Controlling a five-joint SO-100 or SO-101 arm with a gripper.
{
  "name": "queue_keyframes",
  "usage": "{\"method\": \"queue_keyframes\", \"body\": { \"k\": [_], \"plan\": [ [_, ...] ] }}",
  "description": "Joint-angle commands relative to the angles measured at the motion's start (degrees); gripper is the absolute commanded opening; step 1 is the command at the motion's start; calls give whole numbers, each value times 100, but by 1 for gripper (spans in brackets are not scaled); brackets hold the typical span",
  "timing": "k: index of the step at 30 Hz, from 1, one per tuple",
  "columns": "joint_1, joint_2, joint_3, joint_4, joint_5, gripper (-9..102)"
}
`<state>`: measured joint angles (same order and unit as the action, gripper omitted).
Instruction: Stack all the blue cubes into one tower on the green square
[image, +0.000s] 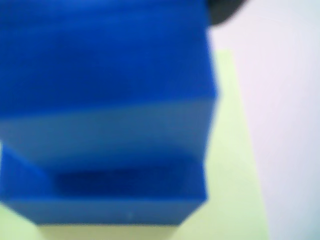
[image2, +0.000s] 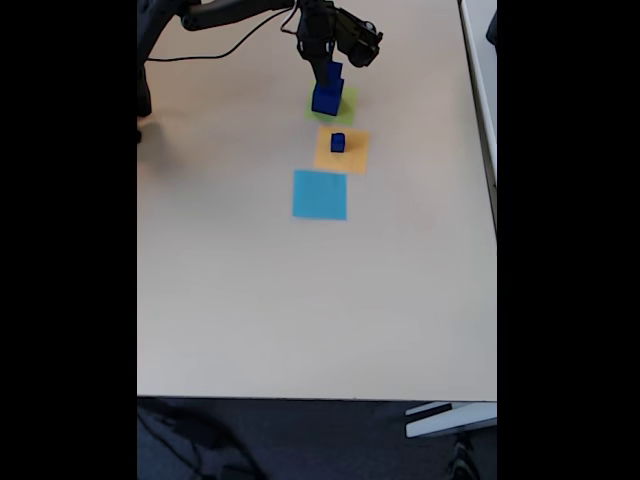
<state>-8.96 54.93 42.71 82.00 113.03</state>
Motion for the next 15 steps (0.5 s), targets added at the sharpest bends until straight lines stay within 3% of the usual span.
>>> {"method": "queue_keyframes", "body": {
  "k": [1, 8, 15],
  "plan": [
    [0, 53, -352, 35, 18, 18],
    [0, 53, -352, 35, -18, 26],
    [-9, 53, -360, 26, -26, 26]
  ]
}}
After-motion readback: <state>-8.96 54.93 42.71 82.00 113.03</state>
